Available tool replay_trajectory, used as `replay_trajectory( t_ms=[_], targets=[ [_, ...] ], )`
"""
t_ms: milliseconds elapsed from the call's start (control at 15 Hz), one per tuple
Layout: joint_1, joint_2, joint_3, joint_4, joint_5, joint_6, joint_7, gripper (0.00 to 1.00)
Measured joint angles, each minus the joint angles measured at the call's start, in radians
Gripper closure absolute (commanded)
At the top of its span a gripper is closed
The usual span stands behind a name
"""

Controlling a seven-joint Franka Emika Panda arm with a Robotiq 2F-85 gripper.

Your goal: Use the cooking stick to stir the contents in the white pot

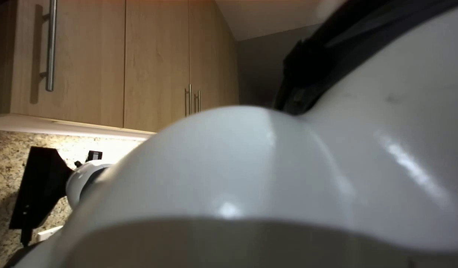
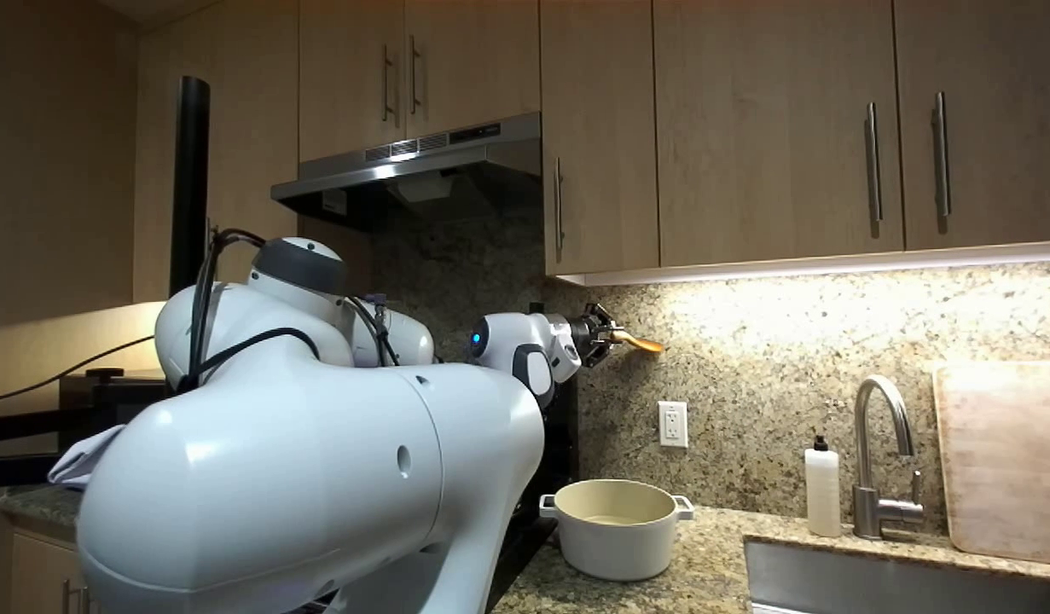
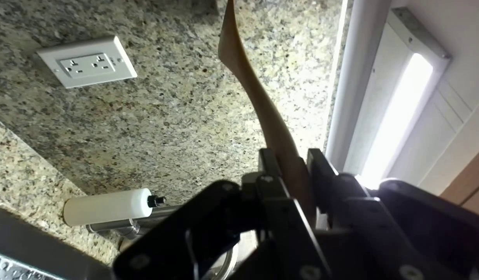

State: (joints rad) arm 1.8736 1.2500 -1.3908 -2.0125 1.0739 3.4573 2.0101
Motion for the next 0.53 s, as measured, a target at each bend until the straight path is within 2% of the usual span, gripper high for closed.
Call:
replay_trajectory(
  t_ms=[333,533],
  targets=[
    [0.004,0.002,-0.026,-0.088,-0.016,0.0,0.051,0.94],
    [0.004,-0.002,-0.036,-0.124,-0.139,-0.001,0.105,0.94]
  ],
)
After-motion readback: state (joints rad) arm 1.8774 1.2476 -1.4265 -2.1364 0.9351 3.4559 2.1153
